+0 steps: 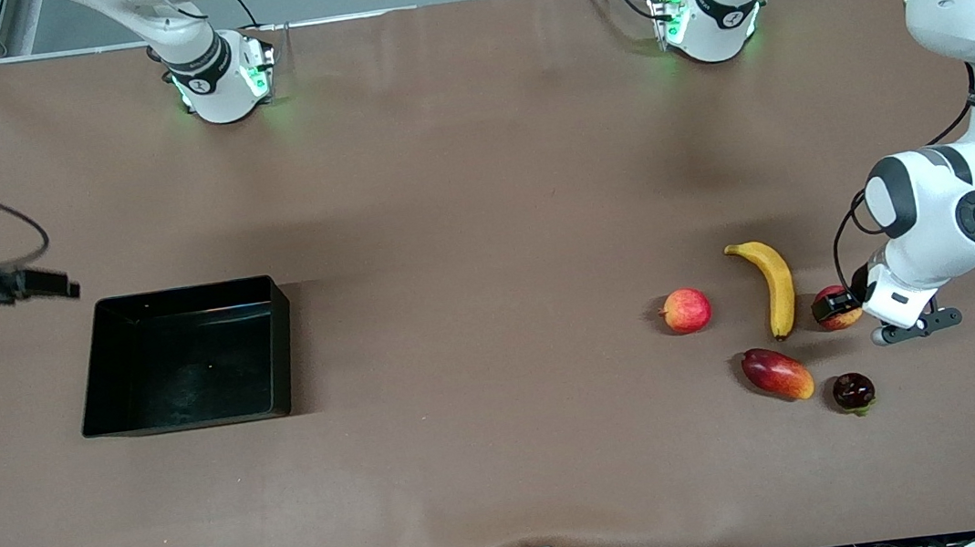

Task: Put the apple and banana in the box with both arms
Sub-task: 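Lift the apple with the left gripper while the right gripper grips the box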

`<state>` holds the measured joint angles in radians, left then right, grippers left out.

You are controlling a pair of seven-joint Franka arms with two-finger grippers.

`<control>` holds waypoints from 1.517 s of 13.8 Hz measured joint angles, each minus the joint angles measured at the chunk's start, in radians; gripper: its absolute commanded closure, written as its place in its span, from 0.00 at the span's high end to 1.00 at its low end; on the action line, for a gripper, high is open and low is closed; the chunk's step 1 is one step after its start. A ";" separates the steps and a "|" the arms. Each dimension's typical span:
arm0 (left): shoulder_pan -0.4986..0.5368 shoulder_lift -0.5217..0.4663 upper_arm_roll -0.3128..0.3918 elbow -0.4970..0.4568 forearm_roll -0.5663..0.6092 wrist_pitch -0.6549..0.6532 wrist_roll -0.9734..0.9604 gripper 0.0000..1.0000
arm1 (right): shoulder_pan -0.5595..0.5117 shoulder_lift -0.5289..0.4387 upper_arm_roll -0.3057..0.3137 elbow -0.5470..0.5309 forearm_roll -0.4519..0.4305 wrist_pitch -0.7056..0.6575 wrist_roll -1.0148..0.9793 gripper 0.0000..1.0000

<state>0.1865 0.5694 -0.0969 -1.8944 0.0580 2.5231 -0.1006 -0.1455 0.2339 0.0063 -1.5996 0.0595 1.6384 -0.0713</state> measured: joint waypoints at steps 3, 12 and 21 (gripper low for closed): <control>0.000 -0.006 -0.011 0.014 0.000 -0.020 0.003 0.00 | -0.032 0.122 -0.001 -0.002 0.000 0.112 -0.001 1.00; 0.000 -0.227 -0.067 0.120 0.000 -0.402 -0.016 0.00 | -0.098 0.356 -0.005 -0.020 -0.028 0.399 -0.141 1.00; -0.002 -0.297 -0.247 0.139 0.000 -0.561 -0.386 0.00 | -0.116 0.364 0.000 -0.110 -0.028 0.457 -0.210 0.00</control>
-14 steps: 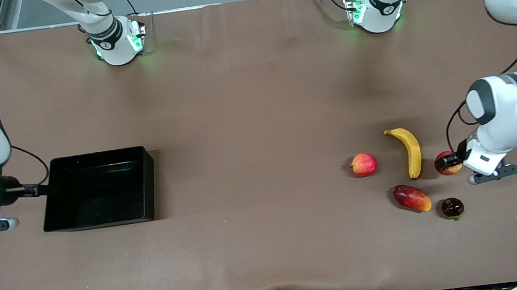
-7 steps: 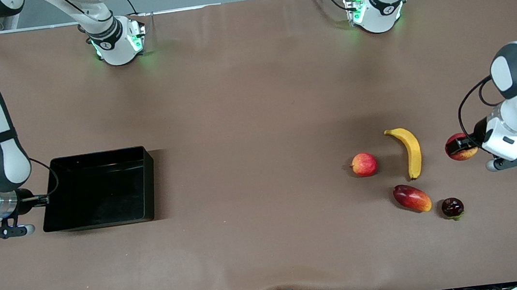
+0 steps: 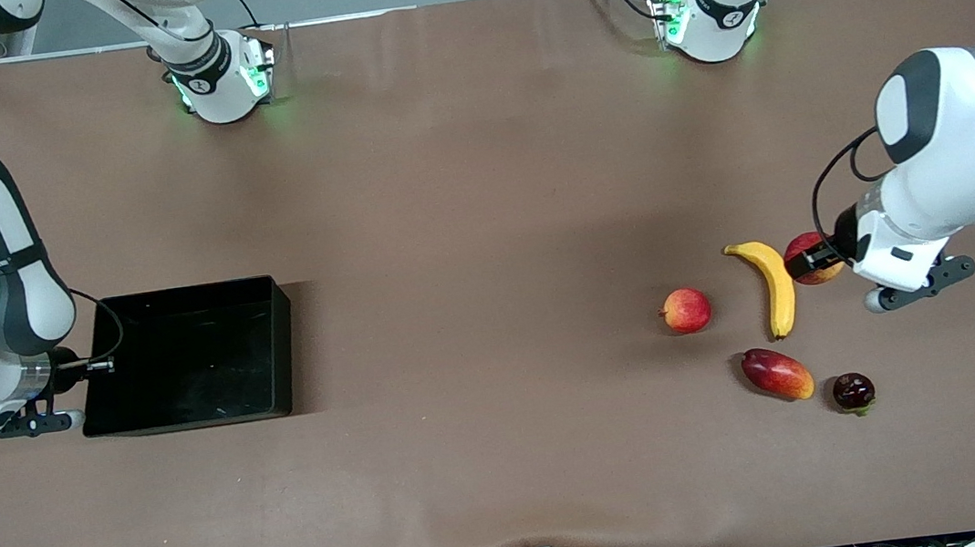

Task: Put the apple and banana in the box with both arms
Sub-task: 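Lift the apple with the left gripper while the right gripper grips the box, then slide the black box toward the fruit with the right gripper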

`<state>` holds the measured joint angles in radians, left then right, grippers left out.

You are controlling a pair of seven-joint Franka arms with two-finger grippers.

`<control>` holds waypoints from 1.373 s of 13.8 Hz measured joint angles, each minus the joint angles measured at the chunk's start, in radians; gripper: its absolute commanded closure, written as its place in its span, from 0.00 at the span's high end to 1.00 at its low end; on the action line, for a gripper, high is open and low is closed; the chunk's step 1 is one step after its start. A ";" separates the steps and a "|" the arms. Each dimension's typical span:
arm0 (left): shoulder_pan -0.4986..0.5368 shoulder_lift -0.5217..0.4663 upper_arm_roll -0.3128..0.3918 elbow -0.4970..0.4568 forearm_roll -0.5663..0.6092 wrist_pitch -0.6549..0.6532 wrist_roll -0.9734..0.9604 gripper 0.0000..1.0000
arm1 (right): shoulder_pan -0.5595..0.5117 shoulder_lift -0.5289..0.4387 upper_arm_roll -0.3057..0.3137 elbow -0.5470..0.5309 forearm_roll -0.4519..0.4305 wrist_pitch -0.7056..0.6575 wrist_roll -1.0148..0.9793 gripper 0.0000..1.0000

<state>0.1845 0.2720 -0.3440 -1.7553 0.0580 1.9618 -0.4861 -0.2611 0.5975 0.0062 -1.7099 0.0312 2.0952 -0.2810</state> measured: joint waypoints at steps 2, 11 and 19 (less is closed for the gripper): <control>0.001 -0.005 -0.029 0.000 0.000 -0.002 -0.068 0.00 | 0.008 -0.006 0.011 0.000 0.000 -0.014 -0.004 0.00; 0.003 -0.042 -0.091 0.002 0.000 -0.036 -0.202 0.00 | 0.233 -0.075 0.025 0.014 0.149 -0.043 0.016 0.00; 0.009 -0.048 -0.096 0.030 0.000 -0.039 -0.202 0.00 | 0.539 -0.097 0.030 0.029 0.189 -0.062 0.300 0.00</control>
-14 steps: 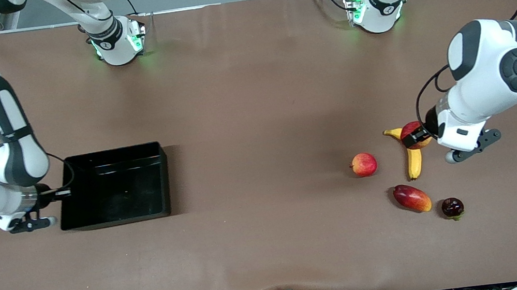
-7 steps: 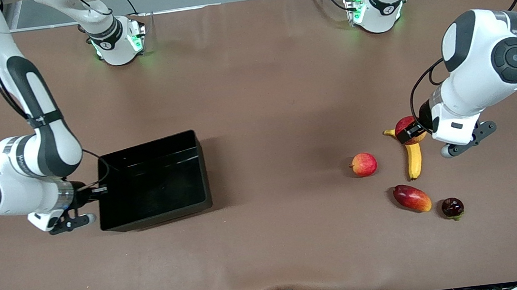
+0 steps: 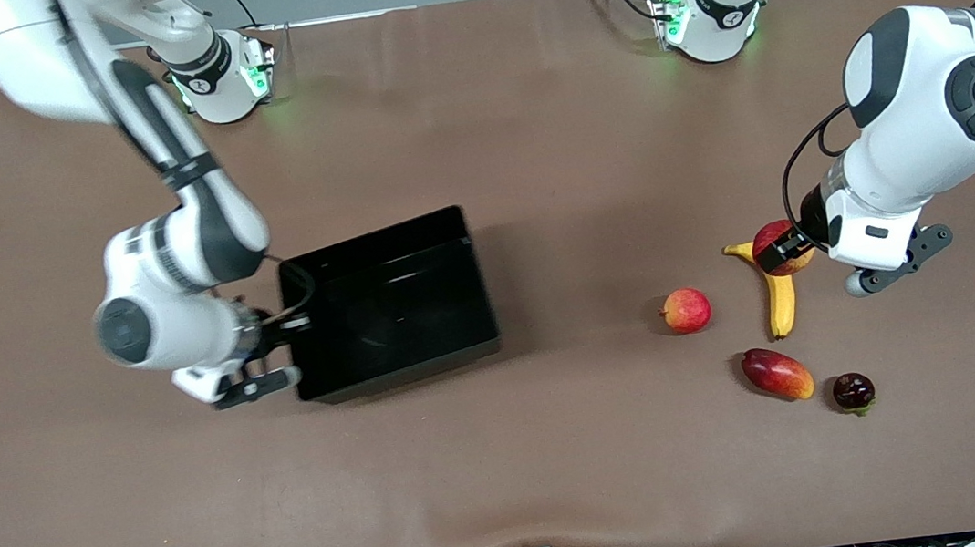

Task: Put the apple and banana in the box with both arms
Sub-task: 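Slide the black box toward the fruit with the right gripper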

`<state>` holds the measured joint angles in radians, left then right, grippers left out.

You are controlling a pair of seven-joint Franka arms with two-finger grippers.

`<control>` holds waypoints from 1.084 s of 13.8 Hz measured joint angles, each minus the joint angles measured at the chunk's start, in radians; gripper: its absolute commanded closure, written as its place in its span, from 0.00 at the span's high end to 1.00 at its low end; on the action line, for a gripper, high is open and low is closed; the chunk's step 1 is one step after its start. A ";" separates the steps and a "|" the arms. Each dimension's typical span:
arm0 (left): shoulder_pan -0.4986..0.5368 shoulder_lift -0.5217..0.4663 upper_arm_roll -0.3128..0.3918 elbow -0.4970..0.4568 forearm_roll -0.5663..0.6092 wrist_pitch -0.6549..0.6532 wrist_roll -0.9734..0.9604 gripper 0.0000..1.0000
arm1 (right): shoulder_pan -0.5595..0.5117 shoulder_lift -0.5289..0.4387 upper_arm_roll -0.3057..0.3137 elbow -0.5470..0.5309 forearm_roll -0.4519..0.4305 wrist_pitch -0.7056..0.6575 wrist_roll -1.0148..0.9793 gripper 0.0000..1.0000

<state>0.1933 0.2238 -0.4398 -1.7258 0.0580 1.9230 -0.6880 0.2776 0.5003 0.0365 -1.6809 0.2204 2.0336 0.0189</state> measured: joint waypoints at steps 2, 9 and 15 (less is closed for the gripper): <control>-0.001 0.000 -0.002 0.000 0.000 0.000 0.000 0.00 | 0.082 0.000 0.000 0.008 0.000 0.014 0.121 0.00; -0.005 0.000 -0.006 0.009 0.000 0.000 -0.003 0.00 | 0.331 0.004 -0.001 0.018 0.000 0.037 0.424 0.08; -0.083 0.009 -0.011 0.014 0.000 -0.001 -0.139 0.00 | 0.464 0.035 -0.001 0.013 0.000 0.117 0.595 0.29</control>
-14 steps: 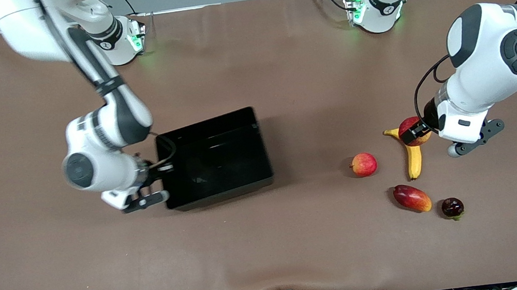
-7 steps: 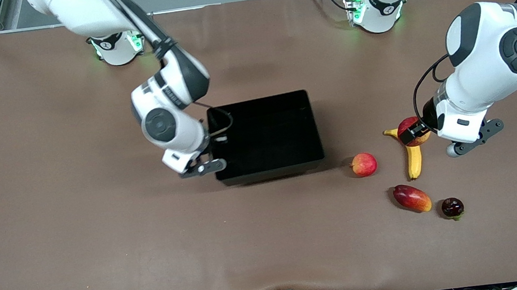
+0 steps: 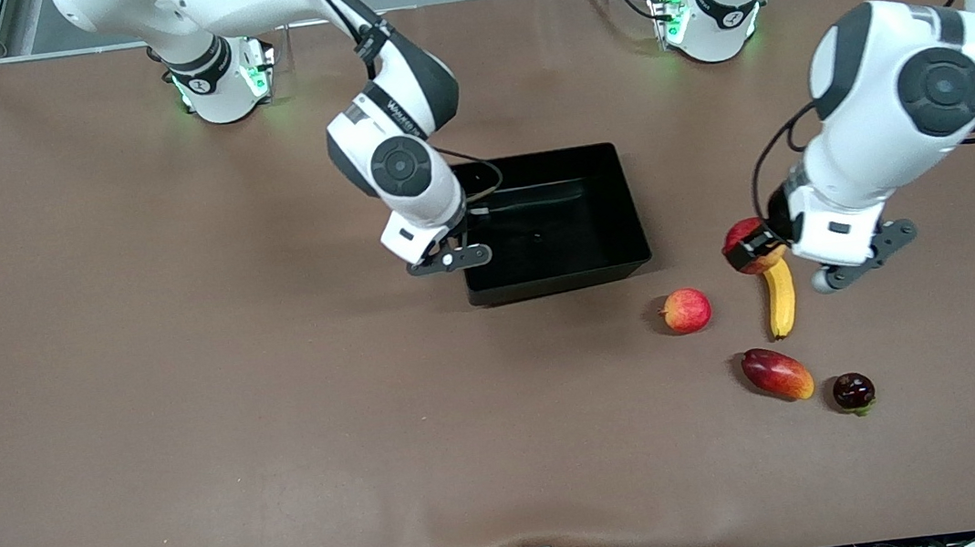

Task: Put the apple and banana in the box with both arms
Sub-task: 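Slide the black box toward the fruit with the right gripper, then carry the apple over the box with the left gripper and release it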

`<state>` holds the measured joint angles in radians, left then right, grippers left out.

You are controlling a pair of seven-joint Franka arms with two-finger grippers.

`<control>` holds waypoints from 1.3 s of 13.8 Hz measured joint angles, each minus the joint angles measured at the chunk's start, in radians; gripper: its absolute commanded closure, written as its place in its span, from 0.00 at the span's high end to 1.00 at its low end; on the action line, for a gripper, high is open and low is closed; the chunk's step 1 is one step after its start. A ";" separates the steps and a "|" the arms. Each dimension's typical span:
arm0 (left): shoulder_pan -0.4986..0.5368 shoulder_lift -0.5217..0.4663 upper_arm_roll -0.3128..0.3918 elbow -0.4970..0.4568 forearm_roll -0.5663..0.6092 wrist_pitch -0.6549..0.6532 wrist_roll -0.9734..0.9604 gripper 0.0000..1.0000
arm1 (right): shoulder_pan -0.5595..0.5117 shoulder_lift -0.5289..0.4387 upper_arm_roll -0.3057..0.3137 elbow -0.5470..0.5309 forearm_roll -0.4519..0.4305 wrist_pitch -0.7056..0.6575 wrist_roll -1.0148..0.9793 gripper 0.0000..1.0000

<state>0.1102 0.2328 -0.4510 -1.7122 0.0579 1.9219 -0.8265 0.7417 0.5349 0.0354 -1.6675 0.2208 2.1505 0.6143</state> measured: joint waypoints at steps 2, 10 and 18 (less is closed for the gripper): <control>-0.061 0.039 0.000 0.022 0.000 0.004 -0.091 0.00 | 0.036 0.027 -0.002 0.000 -0.002 0.068 0.041 0.68; -0.219 0.198 -0.001 0.007 0.051 0.067 -0.312 0.00 | 0.042 0.019 -0.041 0.026 -0.001 0.069 0.050 1.00; -0.234 0.026 -0.047 -0.453 0.054 0.387 -0.397 0.00 | -0.157 -0.180 -0.072 0.036 -0.002 -0.204 -0.091 1.00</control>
<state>-0.1235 0.2585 -0.4982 -2.1648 0.1117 2.3094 -1.2236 0.5849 0.3553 -0.0368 -1.6313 0.2185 1.9464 0.5232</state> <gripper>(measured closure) 0.251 0.000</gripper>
